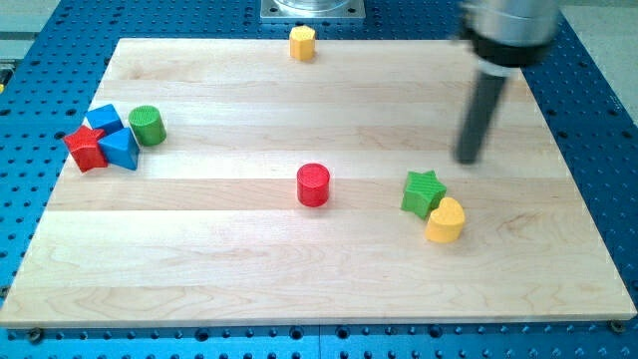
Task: Push the heart to the bottom left of the red circle
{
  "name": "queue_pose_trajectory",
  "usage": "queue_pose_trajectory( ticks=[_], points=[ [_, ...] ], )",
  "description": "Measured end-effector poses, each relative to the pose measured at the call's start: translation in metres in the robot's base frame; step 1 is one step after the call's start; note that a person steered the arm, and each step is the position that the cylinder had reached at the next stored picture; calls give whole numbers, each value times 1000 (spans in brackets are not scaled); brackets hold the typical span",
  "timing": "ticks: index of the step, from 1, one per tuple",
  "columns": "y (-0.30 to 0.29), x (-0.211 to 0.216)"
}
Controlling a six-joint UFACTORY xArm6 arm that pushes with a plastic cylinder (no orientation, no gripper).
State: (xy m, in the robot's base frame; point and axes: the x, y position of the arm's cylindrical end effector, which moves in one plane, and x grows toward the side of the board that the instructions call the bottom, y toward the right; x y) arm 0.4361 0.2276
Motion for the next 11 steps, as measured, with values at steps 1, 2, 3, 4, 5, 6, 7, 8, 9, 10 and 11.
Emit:
queue_pose_trajectory(
  ticks=[1, 2, 3, 4, 5, 6, 7, 8, 9, 10, 11],
  points=[
    [17, 70],
    [-30, 106],
    [-76, 101],
    [-128, 83],
    [-187, 61],
    [-255, 45],
    [-273, 71],
    [-272, 79],
    [-284, 106],
    [-286, 137],
    [-309, 152]
  ],
)
